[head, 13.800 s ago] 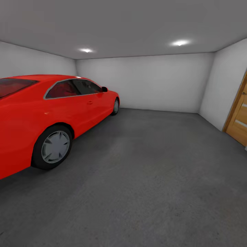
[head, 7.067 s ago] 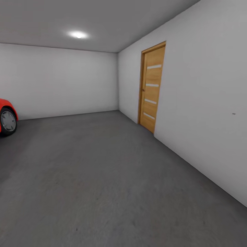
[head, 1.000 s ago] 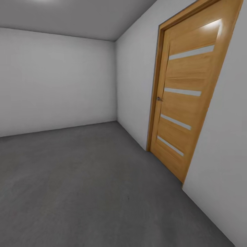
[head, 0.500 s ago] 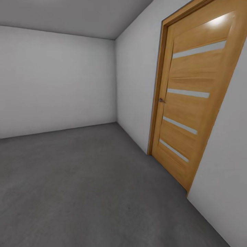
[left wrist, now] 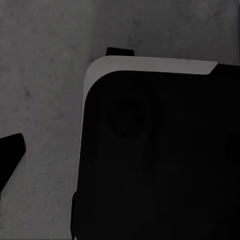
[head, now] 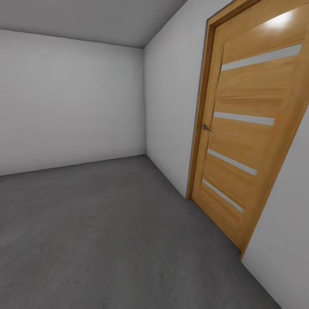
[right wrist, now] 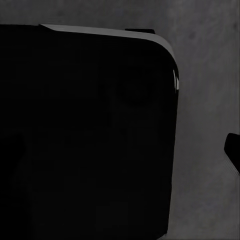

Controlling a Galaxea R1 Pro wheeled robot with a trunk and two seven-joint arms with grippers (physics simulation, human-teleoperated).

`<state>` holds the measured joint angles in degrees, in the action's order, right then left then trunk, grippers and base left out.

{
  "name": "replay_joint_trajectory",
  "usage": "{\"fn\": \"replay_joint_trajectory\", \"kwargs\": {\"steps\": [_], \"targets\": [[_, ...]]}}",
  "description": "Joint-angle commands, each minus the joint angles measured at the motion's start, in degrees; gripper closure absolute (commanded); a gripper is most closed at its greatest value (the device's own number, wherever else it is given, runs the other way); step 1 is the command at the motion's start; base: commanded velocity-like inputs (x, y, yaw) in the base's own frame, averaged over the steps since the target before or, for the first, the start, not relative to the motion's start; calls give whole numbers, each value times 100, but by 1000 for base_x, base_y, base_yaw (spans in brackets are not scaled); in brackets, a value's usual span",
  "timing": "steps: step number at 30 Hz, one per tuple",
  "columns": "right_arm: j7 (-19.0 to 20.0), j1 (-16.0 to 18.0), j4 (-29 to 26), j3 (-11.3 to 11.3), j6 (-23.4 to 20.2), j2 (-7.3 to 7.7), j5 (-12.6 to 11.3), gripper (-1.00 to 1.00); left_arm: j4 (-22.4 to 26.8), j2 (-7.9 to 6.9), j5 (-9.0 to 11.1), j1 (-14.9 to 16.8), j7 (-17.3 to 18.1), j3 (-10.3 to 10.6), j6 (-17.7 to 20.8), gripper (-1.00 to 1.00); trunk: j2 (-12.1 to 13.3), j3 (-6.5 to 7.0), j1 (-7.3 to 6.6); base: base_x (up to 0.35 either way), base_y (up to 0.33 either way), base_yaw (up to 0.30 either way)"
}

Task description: Move the two storage containers from the living room to the garage. In the garage, place one container on the floor and stack the other container on top of it (either order is fine).

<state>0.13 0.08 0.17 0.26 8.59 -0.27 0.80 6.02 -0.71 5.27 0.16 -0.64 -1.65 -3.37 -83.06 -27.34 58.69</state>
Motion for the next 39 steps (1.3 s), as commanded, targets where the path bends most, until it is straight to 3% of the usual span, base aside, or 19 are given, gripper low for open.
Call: {"fn": "replay_joint_trajectory", "kwargs": {"steps": [1,21,39], "targets": [[3,1,1,1,20,0,8,-100,-3,-2,53,2,2,-11,-14,-100,-2,-4,3,322,0,0],[-4,1,-7,-8,32,-5,7,-100,-13,-6,57,2,2,-11,-16,-100,-2,-3,3,322,0,-4],[-22,1,-7,-8,20,-8,8,-100,-6,-4,53,2,2,-19,-70,-100,-2,8,3,317,44,-222]]}}
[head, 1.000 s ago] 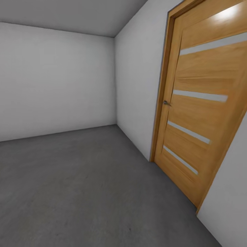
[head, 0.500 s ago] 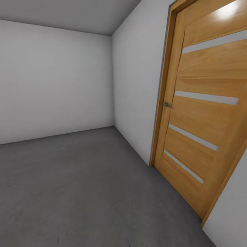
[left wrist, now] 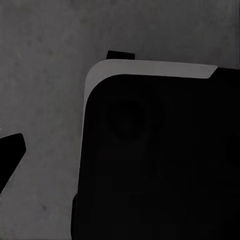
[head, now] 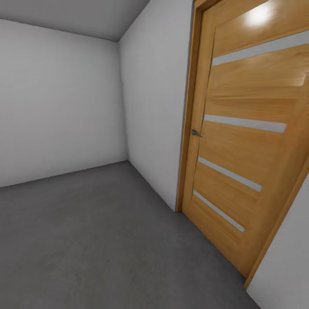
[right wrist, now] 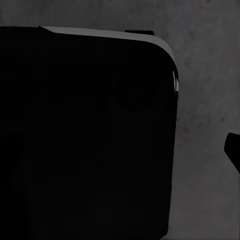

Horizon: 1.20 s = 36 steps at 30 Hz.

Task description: Move the two storage containers from the living room to the garage. In the garage, place one container on the floor and stack the other container on top of it (either order is fine).

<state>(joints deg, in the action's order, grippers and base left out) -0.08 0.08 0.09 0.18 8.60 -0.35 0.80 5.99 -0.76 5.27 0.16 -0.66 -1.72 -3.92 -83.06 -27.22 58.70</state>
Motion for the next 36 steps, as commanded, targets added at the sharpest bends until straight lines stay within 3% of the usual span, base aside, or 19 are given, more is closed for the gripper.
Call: {"fn": "replay_joint_trajectory", "kwargs": {"steps": [1,36], "targets": [[-1,1,1,0,19,0,8,-100,-3,0,53,2,4,-12,-17,-100,-2,-4,2,182,98,-246],[-1,1,0,-6,19,0,3,-100,37,1,58,2,4,-34,-30,-100,-2,-4,2,16,11,-245]]}}
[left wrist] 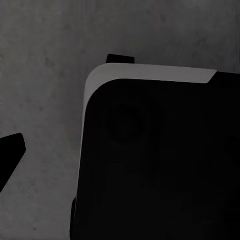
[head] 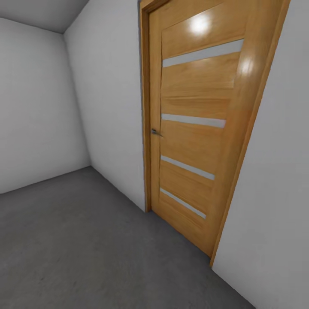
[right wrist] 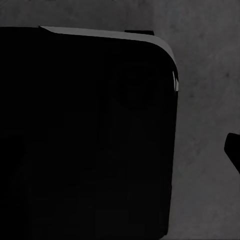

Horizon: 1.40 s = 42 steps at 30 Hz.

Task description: Move the two storage containers from the living room to the garage. In the garage, place one container on the floor and stack the other container on top of it (either order is fine).

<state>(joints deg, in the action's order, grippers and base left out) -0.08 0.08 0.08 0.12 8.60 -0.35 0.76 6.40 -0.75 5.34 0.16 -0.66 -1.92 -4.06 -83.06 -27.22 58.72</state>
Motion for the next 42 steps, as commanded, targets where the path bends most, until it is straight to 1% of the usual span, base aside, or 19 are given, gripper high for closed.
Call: {"fn": "replay_joint_trajectory", "kwargs": {"steps": [1,21,35,42], "targets": [[-1,1,2,0,19,1,6,-100,-6,2,49,2,6,-13,-16,-100,-2,-4,1,137,143,-139],[-1,1,3,3,31,0,4,-100,-33,-4,46,2,13,0,-16,-100,-2,-4,1,228,223,-24],[-1,1,5,-4,28,0,3,-100,-33,-4,46,2,13,7,-16,-100,-2,-4,1,248,229,-220],[-1,1,3,-4,28,0,1,-100,-20,-4,46,2,13,7,-16,-100,-2,-4,1,116,58,-245]]}}
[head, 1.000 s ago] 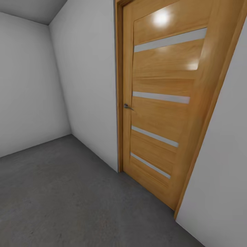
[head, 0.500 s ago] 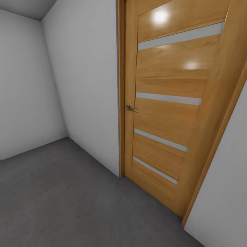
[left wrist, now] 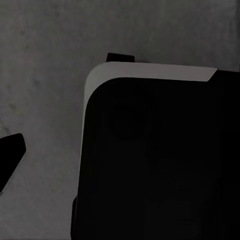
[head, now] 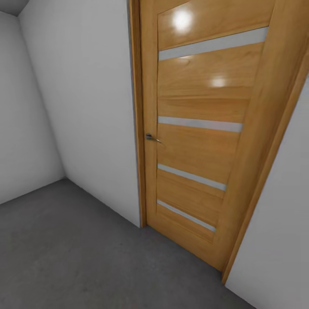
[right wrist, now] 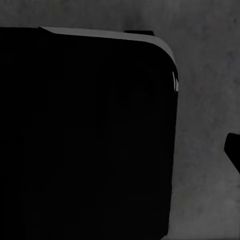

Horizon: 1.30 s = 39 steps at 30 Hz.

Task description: Move the two storage containers from the living room to the garage. In the garage, place one container on the floor and stack the other container on top of it (either order is fine).

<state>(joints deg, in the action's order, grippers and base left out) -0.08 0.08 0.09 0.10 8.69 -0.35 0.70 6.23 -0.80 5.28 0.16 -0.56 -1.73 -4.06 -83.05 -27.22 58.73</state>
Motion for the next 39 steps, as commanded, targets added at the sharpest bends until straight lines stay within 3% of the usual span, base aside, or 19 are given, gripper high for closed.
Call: {"fn": "replay_joint_trajectory", "kwargs": {"steps": [1,17,39], "targets": [[-1,1,3,-1,19,-1,7,-100,-4,1,52,2,4,-12,-16,-100,-2,-4,0,21,10,-246],[-1,1,4,-1,19,-1,9,-100,0,1,52,2,4,-27,-16,-100,-2,-4,0,6,3,-236],[11,1,3,8,26,2,9,-100,-17,1,52,2,10,-20,-16,-100,-2,-4,0,244,168,-17]]}}
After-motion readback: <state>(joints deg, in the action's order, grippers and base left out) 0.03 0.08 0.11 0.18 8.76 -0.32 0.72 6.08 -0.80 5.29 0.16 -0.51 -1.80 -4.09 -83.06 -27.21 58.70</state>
